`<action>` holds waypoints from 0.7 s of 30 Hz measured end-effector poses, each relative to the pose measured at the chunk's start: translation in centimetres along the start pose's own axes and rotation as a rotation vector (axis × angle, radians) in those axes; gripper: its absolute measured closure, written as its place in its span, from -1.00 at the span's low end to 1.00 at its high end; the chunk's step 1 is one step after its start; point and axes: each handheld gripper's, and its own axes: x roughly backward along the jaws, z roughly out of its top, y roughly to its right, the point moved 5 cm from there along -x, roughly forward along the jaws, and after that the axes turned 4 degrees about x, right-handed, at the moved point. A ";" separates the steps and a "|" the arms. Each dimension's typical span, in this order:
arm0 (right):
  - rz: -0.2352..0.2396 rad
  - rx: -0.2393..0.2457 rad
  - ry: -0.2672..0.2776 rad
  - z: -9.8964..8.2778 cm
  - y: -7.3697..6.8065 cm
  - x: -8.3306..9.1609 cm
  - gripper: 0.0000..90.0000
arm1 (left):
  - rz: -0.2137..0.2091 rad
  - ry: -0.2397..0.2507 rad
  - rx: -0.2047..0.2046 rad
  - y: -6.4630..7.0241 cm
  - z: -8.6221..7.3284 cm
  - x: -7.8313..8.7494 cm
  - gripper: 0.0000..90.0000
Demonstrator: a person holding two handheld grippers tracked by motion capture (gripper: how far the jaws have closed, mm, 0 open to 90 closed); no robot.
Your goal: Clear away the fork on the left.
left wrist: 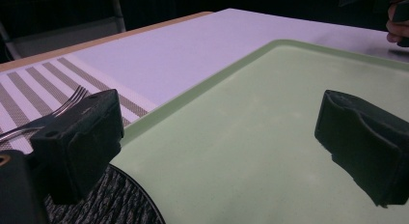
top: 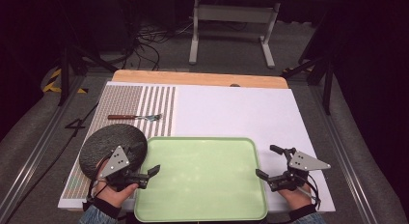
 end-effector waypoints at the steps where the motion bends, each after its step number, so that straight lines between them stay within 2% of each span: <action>1: -0.003 -0.004 0.000 0.0 0.0 0.0 -0.99 | -0.003 -0.001 0.001 0.0 0.0 0.0 -0.91; 11: -0.004 -0.015 -0.003 0.0 0.2 0.1 -0.99 | -0.032 -0.042 0.014 -0.2 0.3 0.0 -0.91; 16: 0.002 -0.017 0.012 0.0 0.2 0.1 -0.99 | -0.050 -0.027 0.008 -0.1 0.4 -0.1 -0.90; 17: 0.008 -0.017 0.018 0.1 0.2 0.1 -0.99 | -0.061 -0.018 0.030 -0.1 0.6 -0.1 -0.90; 21: 0.012 -0.017 0.033 0.2 0.2 0.1 -0.99 | -0.060 -0.018 0.033 -0.2 0.9 -0.1 -0.91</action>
